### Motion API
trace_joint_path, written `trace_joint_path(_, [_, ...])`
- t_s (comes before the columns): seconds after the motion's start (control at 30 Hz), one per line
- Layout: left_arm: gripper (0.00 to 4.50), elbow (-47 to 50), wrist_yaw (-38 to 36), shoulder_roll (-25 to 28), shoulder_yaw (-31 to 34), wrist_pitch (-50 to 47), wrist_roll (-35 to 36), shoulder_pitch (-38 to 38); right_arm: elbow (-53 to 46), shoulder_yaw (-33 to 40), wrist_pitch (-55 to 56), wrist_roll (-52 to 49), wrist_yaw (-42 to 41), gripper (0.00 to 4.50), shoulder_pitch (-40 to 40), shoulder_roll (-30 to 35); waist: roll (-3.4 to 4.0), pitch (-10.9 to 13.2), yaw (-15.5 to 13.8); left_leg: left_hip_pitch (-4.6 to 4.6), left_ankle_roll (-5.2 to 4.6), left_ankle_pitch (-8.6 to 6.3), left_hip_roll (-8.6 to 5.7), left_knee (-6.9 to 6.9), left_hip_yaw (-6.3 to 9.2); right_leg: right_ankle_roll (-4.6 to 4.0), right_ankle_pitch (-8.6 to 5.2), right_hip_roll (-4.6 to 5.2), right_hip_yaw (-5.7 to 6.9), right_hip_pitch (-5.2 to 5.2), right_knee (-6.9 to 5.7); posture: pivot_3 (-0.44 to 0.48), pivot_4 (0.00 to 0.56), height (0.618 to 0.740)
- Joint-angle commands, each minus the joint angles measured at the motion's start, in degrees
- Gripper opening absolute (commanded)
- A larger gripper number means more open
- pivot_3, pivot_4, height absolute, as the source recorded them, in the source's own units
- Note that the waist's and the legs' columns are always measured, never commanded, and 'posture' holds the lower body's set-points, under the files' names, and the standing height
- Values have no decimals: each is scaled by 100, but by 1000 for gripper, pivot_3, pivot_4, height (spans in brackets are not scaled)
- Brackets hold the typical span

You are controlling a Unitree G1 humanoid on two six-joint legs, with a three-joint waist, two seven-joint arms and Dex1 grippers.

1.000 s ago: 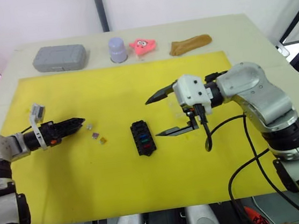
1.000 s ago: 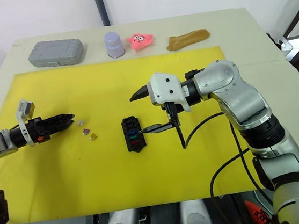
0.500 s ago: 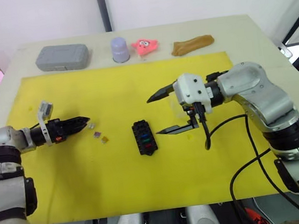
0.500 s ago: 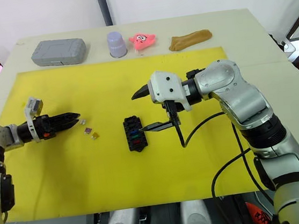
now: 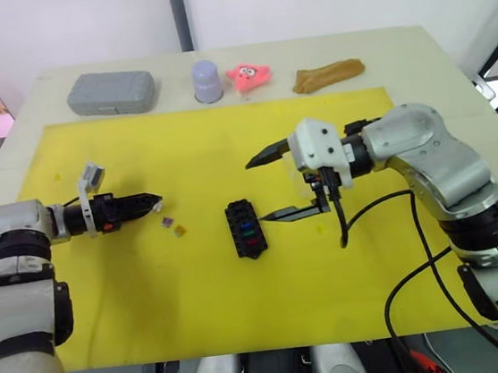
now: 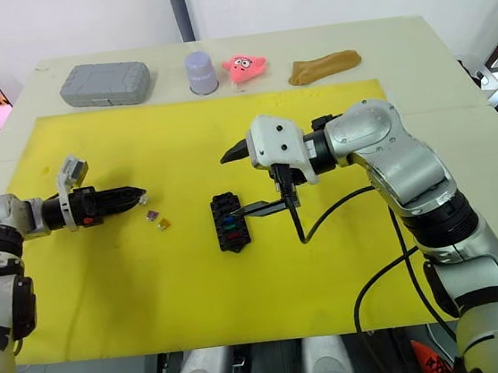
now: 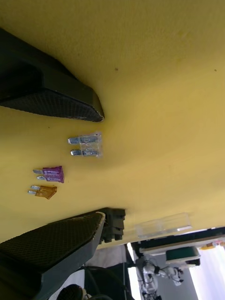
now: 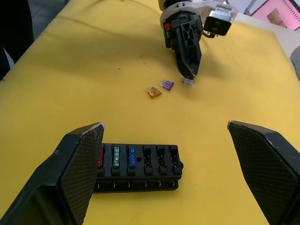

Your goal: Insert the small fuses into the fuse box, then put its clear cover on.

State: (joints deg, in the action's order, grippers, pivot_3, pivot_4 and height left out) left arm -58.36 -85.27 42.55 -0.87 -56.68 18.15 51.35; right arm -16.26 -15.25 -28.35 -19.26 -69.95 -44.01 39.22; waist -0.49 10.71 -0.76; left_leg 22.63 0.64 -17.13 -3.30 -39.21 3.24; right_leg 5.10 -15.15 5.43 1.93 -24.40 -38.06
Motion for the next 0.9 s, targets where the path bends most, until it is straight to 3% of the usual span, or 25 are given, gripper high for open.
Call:
trace_joint_path(0.03, [3271,-7,-132,-262,-175,-44,-85,-70,-205,160,28,-48,42,4500,-160,23,0,0,-1,0,0,0,0,0,0,0,0,0,0,0,0,0,150,731])
trace_joint_path(0.3, [3271,-36,-160,-294,-132,52,-204,-91,-178,142,36,-44,55,4500,-193,10,-1,0,-1,0,-2,0,-2,-1,0,1,0,2,2,2,0,0,150,731])
trace_joint_path(0.4, [2349,-81,-106,-285,-90,124,-232,-108,-176,138,34,-49,58,4500,-198,10,-1,0,2,0,-3,0,-2,-1,1,1,0,2,2,2,0,0,150,731])
trace_joint_path(0.53, [251,-101,-84,-259,-58,168,-276,-137,-171,137,35,-60,61,4500,-203,-4,-1,0,7,0,-4,-1,-2,-1,0,1,0,2,3,2,1,0,150,731])
trace_joint_path(0.57, [34,-103,-69,-243,-44,190,-291,-160,-169,135,38,-61,60,4500,-205,-9,-1,0,9,0,-4,-1,-2,-1,0,1,0,2,4,2,1,0,150,731])
trace_joint_path(0.9, [34,-96,52,-67,184,240,-271,-342,-149,105,83,-51,36,4500,-196,-28,-1,-1,82,-4,0,2,3,-1,0,1,0,-2,4,2,-3,0,150,731])
